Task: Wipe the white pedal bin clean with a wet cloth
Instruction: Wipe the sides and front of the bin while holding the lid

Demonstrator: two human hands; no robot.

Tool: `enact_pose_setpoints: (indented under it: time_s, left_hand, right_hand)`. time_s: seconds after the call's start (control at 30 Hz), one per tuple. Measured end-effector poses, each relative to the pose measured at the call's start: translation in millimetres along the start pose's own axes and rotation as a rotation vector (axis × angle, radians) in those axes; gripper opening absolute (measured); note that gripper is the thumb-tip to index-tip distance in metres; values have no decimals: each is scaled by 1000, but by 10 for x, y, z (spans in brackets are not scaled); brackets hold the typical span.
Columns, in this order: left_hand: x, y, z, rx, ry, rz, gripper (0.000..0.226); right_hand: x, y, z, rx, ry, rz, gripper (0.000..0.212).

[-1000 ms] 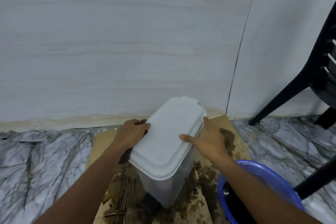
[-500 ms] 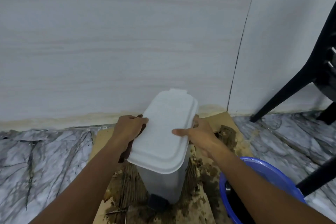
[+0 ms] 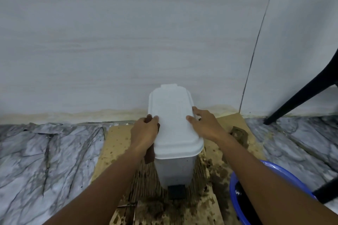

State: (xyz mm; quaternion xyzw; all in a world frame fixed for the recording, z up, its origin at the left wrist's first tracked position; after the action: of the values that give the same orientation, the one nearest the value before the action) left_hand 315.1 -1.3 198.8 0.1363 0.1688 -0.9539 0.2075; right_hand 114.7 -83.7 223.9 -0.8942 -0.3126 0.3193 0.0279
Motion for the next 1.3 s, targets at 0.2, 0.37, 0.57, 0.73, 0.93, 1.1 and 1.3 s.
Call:
enact_pose_setpoints:
  time_s: [0.2, 0.37, 0.57, 0.73, 0.93, 1.1, 1.3]
  left_hand:
    - [0, -138, -74, 125, -90, 6, 32]
    - [-9, -145, -16, 251, -75, 30, 39]
    - [31, 136, 177, 643, 65, 99, 51]
    - [241, 457, 220, 837, 277, 179, 62]
    - [448, 968, -13, 985, 456, 234, 68]
    - [597, 1019, -67, 988, 473, 327, 64]
    - [945, 848, -105, 1199, 1061, 342, 60]
  right_hand:
    - [366, -407, -122, -97, -587, -360, 121]
    - [289, -227, -47, -184, -410, -167, 95]
    - [25, 146, -127, -357, -115, 164, 70]
    - [-205, 685, -305, -408, -51, 243, 59]
    - [-492, 1119, -281, -455, 35, 301, 55]
    - [-622, 1173, -180, -491, 95, 307, 50]
    - [-638, 1184, -143, -515, 96, 316, 54]
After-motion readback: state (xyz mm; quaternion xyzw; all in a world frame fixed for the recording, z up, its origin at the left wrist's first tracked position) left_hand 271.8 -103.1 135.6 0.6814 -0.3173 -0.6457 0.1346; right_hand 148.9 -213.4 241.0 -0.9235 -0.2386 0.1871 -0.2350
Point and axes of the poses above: each hand's wrist, its own y-axis towards the middle knuckle, its own x-axis out of the palm, z = x × y, the point moved 5 cm from there along y, towards the middle knuckle, and after that the axes turned 13 degrees about -z, right-handed, at the moved point
